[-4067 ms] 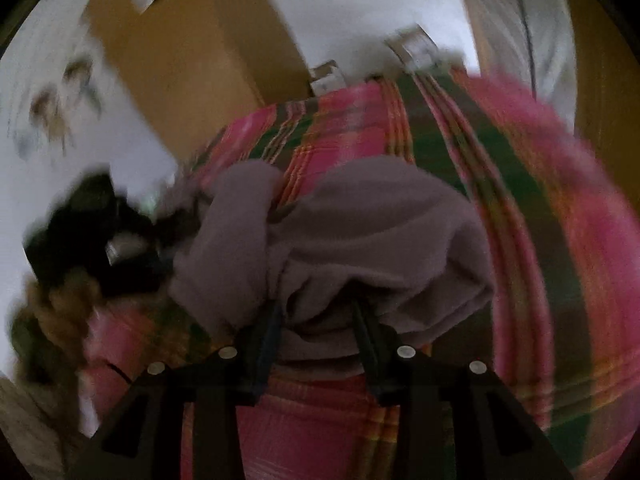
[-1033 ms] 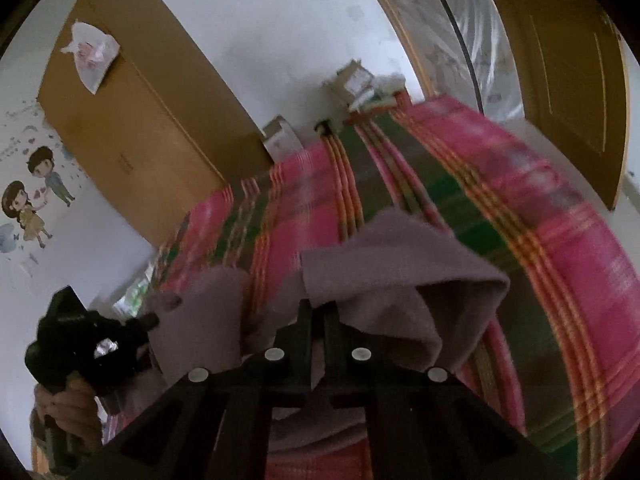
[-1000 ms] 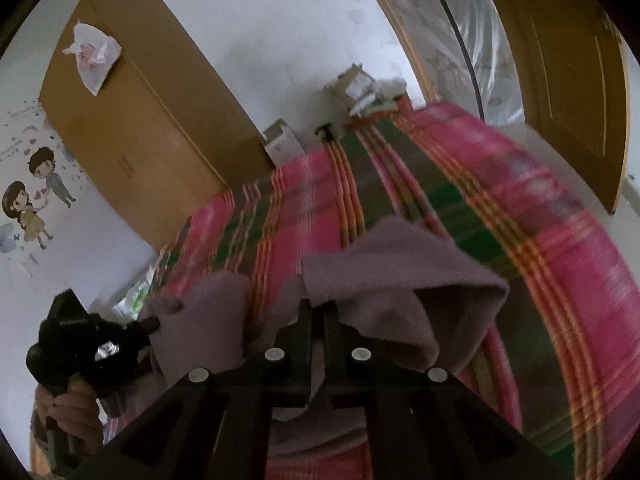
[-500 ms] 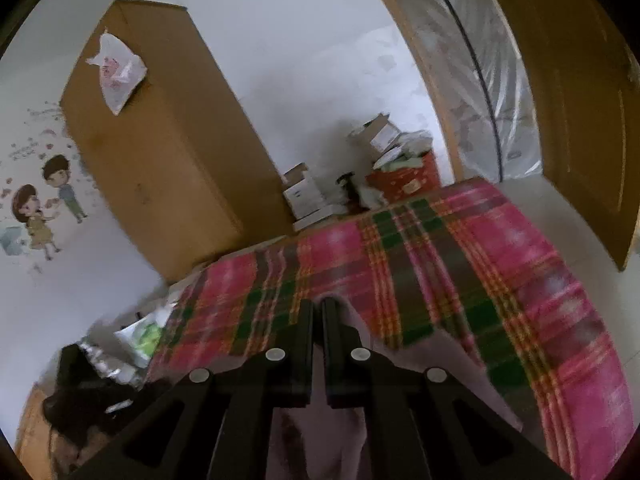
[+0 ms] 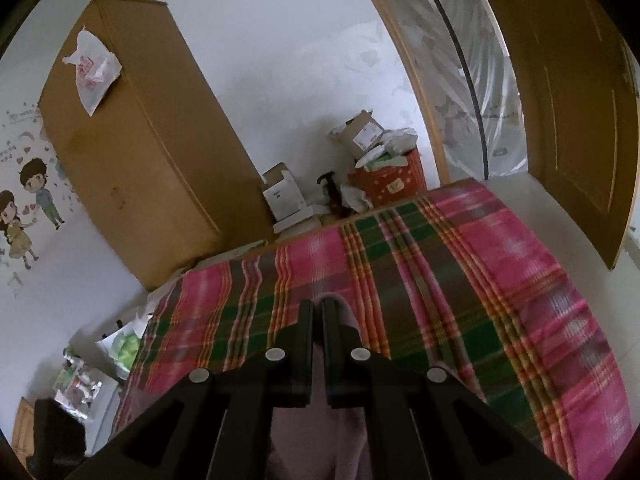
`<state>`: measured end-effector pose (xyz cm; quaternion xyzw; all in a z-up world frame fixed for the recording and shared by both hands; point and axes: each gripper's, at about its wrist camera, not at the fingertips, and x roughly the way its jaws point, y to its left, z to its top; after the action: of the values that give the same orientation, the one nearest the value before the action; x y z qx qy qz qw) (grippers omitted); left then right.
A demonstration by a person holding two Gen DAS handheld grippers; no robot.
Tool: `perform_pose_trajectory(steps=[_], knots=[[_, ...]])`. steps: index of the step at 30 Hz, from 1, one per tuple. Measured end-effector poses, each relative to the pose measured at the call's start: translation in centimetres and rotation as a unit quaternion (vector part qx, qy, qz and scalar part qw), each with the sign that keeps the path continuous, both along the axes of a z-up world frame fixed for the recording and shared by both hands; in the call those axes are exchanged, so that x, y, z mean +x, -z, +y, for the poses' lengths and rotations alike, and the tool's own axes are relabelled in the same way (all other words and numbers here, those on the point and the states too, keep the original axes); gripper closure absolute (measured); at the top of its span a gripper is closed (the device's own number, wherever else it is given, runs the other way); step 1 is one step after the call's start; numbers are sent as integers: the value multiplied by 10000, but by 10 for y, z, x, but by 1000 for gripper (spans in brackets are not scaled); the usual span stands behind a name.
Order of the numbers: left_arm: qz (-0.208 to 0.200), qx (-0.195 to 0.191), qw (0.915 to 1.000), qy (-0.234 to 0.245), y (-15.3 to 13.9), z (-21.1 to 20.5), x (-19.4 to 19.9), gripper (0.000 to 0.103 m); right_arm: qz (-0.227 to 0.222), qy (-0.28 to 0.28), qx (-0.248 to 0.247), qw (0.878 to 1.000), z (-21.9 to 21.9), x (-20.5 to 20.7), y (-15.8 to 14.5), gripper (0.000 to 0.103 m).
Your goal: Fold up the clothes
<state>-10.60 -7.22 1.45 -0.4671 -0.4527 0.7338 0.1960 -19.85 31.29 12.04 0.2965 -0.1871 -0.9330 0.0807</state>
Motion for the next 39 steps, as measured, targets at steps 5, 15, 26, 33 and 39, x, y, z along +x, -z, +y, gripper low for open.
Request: perform_pose_trajectory(steps=[5,15,26,33,39], knots=[[-181,19,9995,272,8,12,2,95,64,81,122,9999,0,-16,-7,99],[84,229,9971,719,10,33,1,95,186,230,104,9995,6,-26,-14,99],[-582,547,9947,646,42,48,-2,75,-77,158,-48,9998,11,-24,2,99],[-677,412,9963,332,46,43,12,74,-137,81,-70,9998,13,-19,8,99],[-875,130,9961,-19,50,33,23,74,-130,10,-41,9999,11,-15,11,99]])
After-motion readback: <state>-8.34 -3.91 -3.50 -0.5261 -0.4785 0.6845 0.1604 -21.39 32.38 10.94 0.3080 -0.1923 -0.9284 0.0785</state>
